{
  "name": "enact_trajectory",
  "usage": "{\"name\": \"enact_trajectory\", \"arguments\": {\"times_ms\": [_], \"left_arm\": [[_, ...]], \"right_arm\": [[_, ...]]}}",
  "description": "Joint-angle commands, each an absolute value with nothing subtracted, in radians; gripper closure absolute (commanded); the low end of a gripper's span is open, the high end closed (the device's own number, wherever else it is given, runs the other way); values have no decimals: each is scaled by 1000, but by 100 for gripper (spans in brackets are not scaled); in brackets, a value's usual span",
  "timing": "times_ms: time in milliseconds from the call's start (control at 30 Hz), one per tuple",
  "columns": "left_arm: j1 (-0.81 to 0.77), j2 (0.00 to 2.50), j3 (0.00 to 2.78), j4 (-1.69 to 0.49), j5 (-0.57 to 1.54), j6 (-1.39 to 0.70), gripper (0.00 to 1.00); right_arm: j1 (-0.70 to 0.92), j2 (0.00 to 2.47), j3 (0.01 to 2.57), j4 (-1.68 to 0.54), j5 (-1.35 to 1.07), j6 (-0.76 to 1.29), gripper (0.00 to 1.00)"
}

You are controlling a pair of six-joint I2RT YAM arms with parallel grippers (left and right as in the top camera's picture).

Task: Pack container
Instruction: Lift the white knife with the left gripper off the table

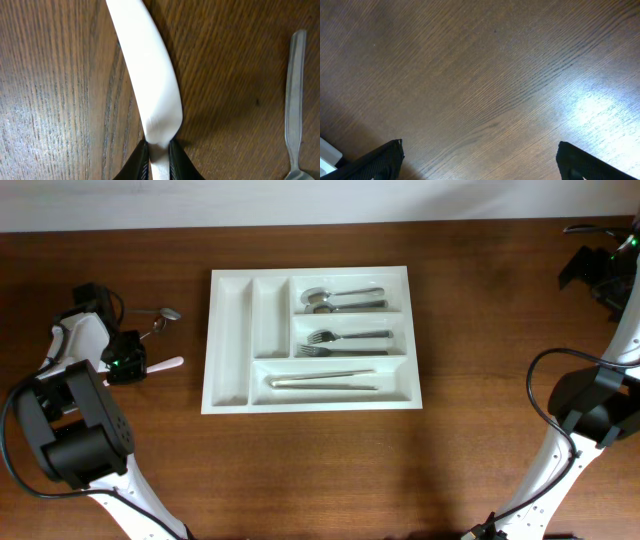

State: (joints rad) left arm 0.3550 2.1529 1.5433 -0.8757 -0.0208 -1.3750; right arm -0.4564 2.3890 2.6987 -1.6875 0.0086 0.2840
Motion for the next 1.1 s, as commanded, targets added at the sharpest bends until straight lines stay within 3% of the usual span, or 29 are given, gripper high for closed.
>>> {"name": "enact_trajectory", "arguments": {"times_ms": [0,1067], "left_arm": [[362,2211,1520,-895,-23,-1375,98],[363,2185,1595,-964,-22,-1258,98]], "right_arm": [[-452,2361,2714,-1687,7,281,1],[-452,2361,2714,-1687,7,281,1]]}}
